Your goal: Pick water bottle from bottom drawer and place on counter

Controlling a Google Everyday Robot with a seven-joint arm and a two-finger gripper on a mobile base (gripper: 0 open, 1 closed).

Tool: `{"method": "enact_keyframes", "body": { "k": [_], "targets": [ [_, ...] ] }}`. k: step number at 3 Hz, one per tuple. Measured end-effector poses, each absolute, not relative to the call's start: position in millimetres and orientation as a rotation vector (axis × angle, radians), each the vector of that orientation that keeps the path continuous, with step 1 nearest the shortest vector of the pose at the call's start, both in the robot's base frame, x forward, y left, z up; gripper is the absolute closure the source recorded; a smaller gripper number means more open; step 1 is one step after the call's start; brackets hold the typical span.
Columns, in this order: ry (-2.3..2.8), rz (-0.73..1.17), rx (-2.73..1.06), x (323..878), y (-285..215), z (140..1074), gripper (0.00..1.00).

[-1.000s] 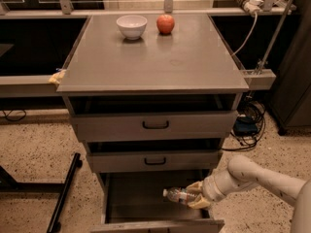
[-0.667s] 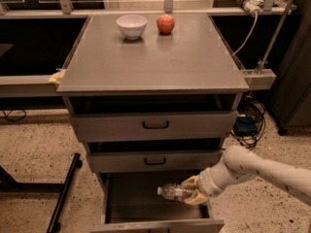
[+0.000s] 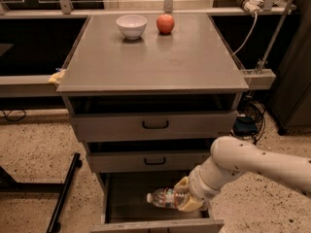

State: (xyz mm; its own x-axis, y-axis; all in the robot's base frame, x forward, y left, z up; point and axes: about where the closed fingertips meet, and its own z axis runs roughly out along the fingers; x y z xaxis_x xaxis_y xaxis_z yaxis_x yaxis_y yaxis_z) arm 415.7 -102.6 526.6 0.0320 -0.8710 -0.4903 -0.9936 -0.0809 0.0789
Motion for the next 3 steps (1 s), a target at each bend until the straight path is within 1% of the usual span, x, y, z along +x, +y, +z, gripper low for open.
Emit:
{"method": "enact_keyframes", "body": {
  "k": [1, 2, 3],
  "targets": [
    [1.921, 0.511, -2.021, 425.1, -106.2, 562.2, 1.00],
    [1.919, 0.511, -2.022, 425.0, -106.1, 562.0, 1.00],
    [1.867, 0.553, -1.977, 428.5, -108.8, 587.2, 1.00]
  ]
}}
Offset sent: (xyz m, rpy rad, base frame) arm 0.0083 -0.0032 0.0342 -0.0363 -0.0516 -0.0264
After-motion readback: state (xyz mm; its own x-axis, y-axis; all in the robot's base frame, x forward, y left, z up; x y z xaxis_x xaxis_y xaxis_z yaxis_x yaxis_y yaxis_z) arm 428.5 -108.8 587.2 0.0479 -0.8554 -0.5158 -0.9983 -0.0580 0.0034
